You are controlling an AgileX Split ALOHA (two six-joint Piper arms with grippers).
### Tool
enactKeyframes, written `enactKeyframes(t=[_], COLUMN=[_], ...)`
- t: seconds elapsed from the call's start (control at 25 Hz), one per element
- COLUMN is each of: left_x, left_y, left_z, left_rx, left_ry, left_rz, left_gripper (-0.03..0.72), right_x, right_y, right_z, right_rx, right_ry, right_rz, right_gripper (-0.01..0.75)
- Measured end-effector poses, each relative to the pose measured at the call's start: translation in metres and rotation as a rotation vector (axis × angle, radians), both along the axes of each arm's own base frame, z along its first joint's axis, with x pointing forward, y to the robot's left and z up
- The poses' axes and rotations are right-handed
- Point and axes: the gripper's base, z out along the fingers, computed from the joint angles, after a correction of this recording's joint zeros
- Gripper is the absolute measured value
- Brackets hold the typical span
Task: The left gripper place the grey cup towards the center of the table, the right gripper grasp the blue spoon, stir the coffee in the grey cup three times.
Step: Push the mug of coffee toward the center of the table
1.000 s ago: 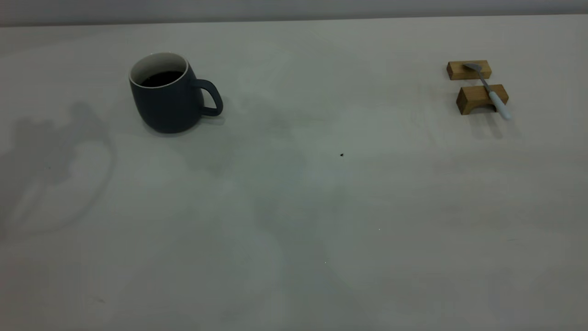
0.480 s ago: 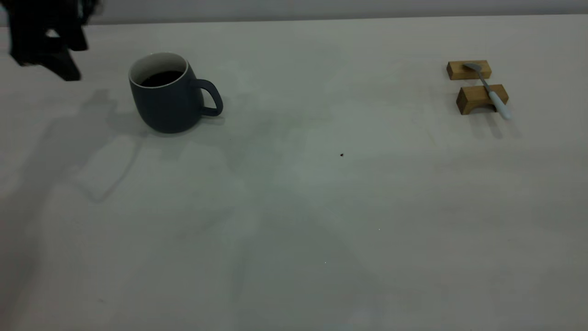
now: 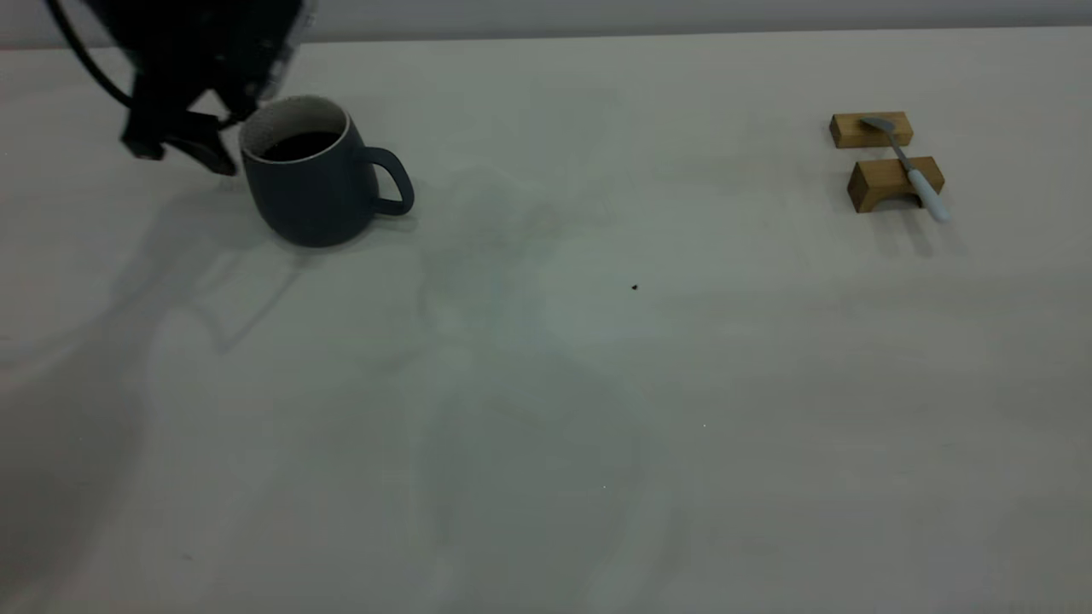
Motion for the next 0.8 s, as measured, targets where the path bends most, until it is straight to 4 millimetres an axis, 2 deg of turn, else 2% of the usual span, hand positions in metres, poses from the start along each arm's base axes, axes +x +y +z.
enactKeyframes(t=[0.32,0.8], left_x=[-0.003,-0.021], left_y=[-0.036,-0.114], left_z=[0.002,0.002], left_rx=[0.000,-0.015], left_ry=[-0.010,-0.034], left_rz=[-0.082,-0.223], left_gripper=[0.585,0.585], right_x=[0.000,0.000], right_y=[0.000,0.000], right_z=[0.000,0.000], right_rx=[0.000,0.000], right_ry=[-0.001,-0.001], right_rz=[0.000,0.000], right_gripper=[0.237,0.237])
